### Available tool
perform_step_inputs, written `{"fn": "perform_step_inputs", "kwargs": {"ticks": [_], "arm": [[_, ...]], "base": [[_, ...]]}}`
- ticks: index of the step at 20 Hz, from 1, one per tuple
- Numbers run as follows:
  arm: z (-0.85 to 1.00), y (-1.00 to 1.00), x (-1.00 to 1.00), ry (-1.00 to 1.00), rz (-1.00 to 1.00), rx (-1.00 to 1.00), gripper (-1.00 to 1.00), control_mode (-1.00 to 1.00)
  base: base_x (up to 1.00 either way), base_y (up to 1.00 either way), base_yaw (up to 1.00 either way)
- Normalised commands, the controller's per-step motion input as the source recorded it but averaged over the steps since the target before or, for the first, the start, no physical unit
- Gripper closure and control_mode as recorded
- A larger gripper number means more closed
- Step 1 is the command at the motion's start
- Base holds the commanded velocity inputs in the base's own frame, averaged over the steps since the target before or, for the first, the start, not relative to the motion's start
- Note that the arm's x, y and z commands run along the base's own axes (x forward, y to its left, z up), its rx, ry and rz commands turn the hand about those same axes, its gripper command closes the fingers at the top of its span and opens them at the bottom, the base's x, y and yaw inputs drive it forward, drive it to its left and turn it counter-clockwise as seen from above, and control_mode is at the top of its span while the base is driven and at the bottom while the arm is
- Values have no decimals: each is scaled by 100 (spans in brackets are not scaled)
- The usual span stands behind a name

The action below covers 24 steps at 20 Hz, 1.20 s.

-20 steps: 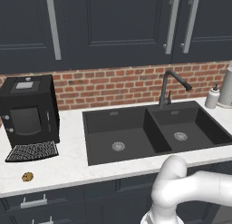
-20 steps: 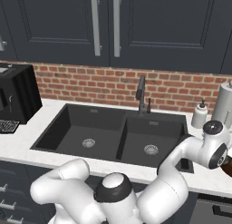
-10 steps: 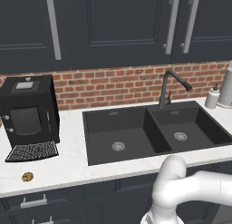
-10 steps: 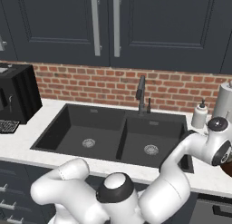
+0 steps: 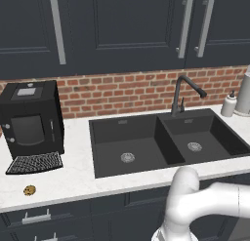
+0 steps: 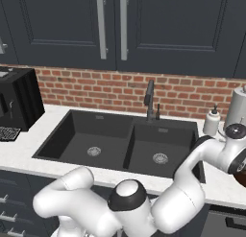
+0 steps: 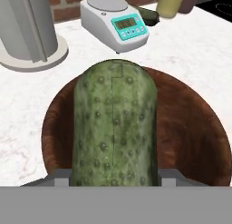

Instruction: Pick the cucumber from the sink and place it in the bowl. Then pick the bowl and place it in the microwave. Then close the microwave door and press the start button.

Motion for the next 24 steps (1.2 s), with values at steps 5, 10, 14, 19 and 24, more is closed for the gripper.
{"fn": "perform_step_inputs", "kwargs": {"ticks": [5, 10, 14, 19, 24], "arm": [[0, -24, 28, 0, 3, 1, 100, -100], [-3, -22, 25, 0, 3, 0, 100, -100], [-18, -16, 13, 0, 3, 0, 100, -100], [-8, 63, -27, 0, -2, -7, 100, -100], [0, 17, 0, 0, 0, -2, 100, -100]], "base": [[0, 0, 0], [0, 0, 0], [0, 0, 0], [0, 0, 0], [0, 0, 0]]}}
